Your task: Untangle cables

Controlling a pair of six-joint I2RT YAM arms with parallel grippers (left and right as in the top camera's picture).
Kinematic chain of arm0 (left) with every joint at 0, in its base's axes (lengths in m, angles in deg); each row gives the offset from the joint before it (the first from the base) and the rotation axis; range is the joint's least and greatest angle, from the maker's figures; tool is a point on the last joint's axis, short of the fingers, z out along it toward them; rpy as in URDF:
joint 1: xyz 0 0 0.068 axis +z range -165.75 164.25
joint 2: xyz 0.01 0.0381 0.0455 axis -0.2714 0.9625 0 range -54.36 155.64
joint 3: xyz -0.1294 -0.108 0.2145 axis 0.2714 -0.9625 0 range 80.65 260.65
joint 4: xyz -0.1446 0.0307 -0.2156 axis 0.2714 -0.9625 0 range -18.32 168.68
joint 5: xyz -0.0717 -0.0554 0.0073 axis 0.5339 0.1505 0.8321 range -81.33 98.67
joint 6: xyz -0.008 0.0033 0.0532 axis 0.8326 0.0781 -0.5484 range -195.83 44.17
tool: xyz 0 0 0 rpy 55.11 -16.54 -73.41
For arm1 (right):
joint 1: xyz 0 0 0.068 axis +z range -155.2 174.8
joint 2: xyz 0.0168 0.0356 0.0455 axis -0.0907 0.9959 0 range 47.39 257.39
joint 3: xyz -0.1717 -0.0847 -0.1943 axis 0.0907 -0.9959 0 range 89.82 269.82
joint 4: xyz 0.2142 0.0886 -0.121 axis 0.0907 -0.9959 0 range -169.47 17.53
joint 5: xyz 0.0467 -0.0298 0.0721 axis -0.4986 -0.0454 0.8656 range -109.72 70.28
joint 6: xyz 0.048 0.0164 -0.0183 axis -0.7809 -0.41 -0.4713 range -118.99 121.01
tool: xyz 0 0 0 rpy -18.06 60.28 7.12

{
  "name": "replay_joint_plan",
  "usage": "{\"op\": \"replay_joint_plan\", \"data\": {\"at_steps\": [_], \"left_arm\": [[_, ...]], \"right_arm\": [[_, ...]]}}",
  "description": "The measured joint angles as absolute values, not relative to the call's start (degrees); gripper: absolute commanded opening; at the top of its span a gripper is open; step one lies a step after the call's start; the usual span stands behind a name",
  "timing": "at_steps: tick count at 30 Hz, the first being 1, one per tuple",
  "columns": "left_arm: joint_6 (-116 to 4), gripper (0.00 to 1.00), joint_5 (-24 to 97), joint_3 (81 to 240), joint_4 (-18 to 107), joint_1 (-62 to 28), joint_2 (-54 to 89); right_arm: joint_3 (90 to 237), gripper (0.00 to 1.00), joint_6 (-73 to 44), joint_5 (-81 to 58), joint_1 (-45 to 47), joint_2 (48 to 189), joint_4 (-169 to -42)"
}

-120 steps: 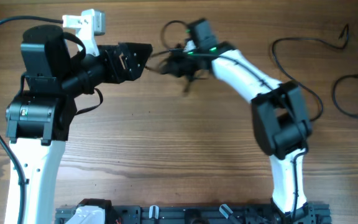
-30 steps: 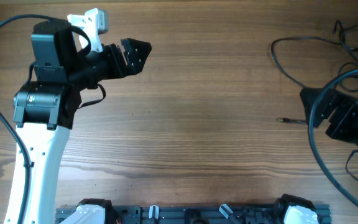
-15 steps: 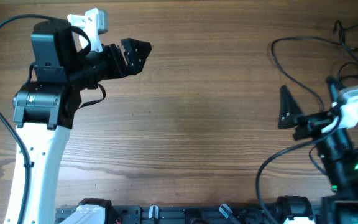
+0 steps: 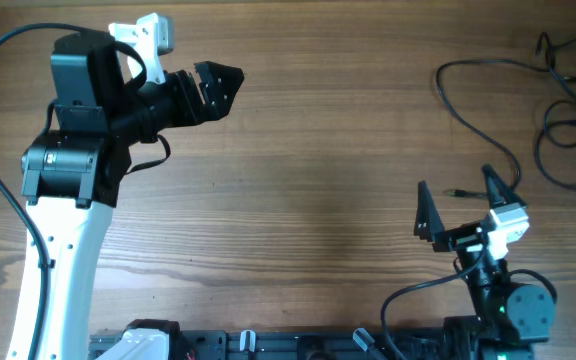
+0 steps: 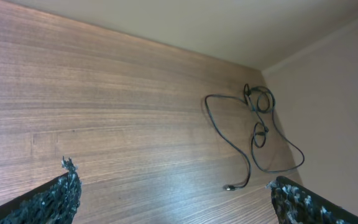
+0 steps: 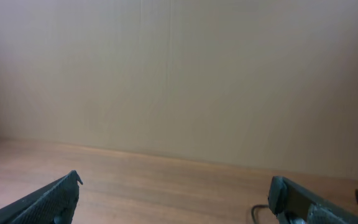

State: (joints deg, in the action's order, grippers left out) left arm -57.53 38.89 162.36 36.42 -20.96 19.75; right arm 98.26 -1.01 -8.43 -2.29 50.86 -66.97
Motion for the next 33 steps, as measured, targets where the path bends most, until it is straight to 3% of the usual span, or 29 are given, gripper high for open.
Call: {"op": "replay_joint_plan", "data": {"at_steps": [12, 33], "left_arm": [[-57.51, 1.0, 38.89, 162.36, 36.42, -20.96, 19.75], [-57.53, 1.0, 38.54, 162.36, 36.03, -20.96, 19.75]], "right_arm": [[90.2, 1.0, -2.08, -8.17, -2.29, 48.43, -71.78], [90.18, 1.0, -2.8, -8.17, -2.29, 48.39, -71.78]]}}
